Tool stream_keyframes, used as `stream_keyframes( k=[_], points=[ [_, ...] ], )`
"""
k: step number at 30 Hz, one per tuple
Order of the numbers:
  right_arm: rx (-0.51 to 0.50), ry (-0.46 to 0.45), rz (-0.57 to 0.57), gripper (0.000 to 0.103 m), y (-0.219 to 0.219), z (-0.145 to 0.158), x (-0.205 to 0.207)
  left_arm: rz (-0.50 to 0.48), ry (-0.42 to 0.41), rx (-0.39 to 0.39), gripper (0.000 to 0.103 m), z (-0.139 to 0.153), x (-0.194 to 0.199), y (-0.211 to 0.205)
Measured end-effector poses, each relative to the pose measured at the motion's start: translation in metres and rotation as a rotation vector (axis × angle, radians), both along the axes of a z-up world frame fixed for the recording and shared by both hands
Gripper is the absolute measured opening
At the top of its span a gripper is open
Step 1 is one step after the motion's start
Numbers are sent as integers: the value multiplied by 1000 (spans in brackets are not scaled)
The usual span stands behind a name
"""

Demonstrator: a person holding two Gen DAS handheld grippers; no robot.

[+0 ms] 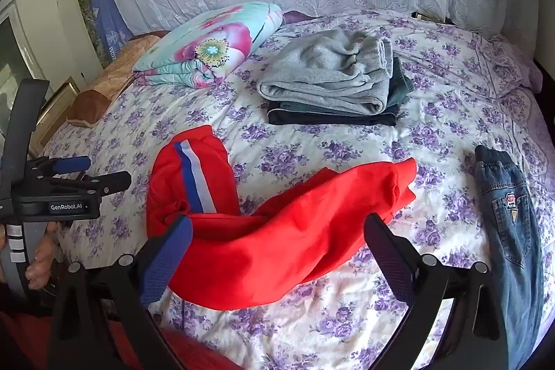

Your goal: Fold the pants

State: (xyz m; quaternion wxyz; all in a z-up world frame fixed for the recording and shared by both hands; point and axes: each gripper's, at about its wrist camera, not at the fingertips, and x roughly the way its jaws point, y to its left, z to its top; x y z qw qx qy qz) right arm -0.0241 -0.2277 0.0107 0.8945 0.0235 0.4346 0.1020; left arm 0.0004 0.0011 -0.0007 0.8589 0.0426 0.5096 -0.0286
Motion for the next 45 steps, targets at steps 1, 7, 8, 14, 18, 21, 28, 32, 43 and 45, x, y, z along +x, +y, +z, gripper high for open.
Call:
stream_keyframes(
  k=[1, 7, 8, 14, 18, 21, 28, 32, 43, 45],
  points=[
    [0, -2, -1, 100, 0, 0, 0, 6, 5, -3, 98, -1, 0, 1],
    [1, -1, -3, 100, 0, 0, 1, 47, 27, -17, 98, -3, 3, 4],
    [1, -1, -4, 100, 0, -1, 0, 52, 32, -19, 98, -4, 3, 5],
    [2, 8, -2, 100, -1, -1, 2, 39, 39, -14, 98, -6, 7, 6],
    [1, 13, 0, 100, -1, -1, 4, 41, 44, -14, 98, -8, 8, 6],
    [1, 14, 0, 100, -1, -2, 5, 38, 47, -13, 98, -9, 8, 5],
    [1, 18, 0, 100, -1, -2, 6, 37, 48, -11, 98, -10, 8, 5],
    [0, 19, 1, 100, -2, -3, 7, 43, 51, -12, 98, -11, 7, 6],
    [-1, 23, 1, 100, -3, -5, 8, 45, 57, -11, 98, -12, 6, 7],
    [-2, 25, 1, 100, -2, -5, 9, 46, 56, -11, 98, -12, 7, 7]
  ],
)
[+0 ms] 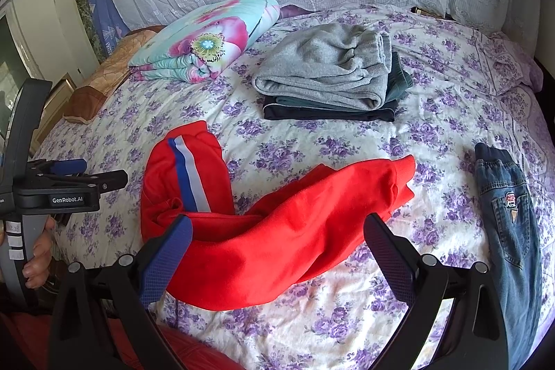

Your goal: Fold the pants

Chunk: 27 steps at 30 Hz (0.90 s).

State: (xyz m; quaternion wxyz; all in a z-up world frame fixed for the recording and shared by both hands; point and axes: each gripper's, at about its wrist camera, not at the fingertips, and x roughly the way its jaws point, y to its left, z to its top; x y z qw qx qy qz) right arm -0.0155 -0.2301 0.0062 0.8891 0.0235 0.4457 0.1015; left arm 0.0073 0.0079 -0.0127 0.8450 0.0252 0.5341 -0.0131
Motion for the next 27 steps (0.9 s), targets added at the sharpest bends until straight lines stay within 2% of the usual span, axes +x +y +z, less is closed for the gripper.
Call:
stream_keyframes(
  k=[27],
  points=[
    [-1, 8, 0, 100, 2, -5, -1, 2, 16, -3, 98, -5, 1, -1]
  ],
)
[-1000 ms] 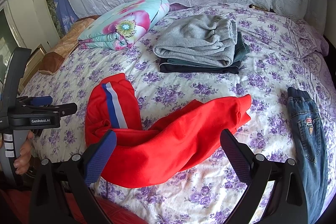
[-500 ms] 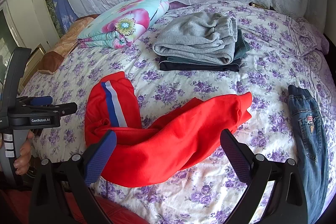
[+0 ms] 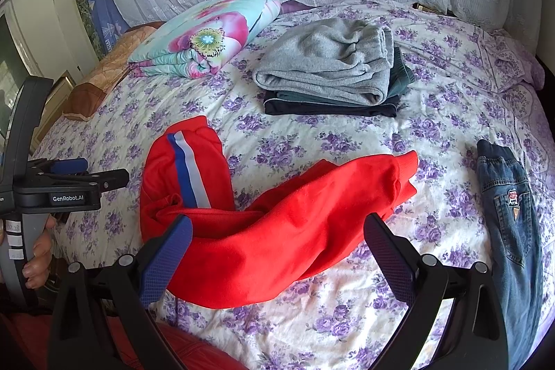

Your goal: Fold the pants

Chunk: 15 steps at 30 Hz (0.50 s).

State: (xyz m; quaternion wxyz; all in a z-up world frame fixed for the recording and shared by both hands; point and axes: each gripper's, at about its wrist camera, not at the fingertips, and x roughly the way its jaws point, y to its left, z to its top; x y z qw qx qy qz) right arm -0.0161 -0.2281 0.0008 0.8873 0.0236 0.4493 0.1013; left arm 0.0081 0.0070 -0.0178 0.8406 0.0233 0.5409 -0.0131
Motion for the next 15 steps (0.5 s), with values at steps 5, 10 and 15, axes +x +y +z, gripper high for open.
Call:
stream_keyframes(
  k=[5, 10, 15],
  points=[
    [-1, 1, 0, 100, 0, 0, 0, 0, 1, 0, 98, 0, 0, 0],
    [-1, 3, 0, 100, 0, 0, 1, 0, 2, 0, 98, 0, 0, 0],
    [-4, 5, 0, 100, 0, 0, 1, 3, 1, 0, 98, -1, -1, -1]
  ],
)
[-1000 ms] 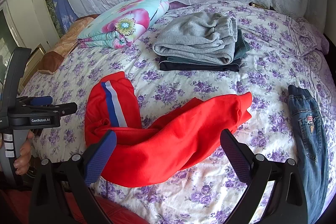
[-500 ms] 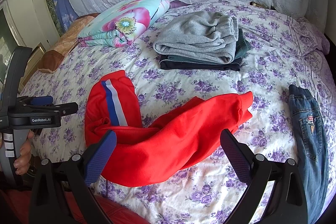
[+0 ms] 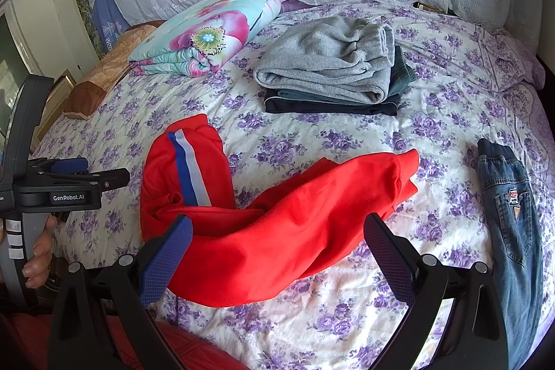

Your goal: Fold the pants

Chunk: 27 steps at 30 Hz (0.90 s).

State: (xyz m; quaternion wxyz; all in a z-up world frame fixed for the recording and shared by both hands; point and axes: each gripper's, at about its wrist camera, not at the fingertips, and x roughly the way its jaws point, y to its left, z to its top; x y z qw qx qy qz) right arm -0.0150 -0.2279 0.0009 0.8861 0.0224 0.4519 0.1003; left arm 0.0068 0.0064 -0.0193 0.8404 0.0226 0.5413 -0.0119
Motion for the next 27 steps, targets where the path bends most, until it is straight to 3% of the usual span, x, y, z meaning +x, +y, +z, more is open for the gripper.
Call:
stream_keyframes(
  k=[13, 17, 21, 25, 27],
  points=[
    [3, 3, 0, 100, 0, -1, 1, 0, 5, -1, 98, -4, -2, 0],
    [30, 31, -3, 100, -3, -21, -4, -1, 32, -23, 98, -11, 0, 3],
    [93, 124, -92, 100, -28, -52, 2, 82, 160, -154, 98, -46, 15, 31],
    [281, 310, -219, 100, -69, -96, 7, 221, 323, -426, 98, -96, 20, 72],
    [363, 375, -268, 100, -82, -111, 6, 258, 356, -502, 98, -108, 21, 80]
  ],
)
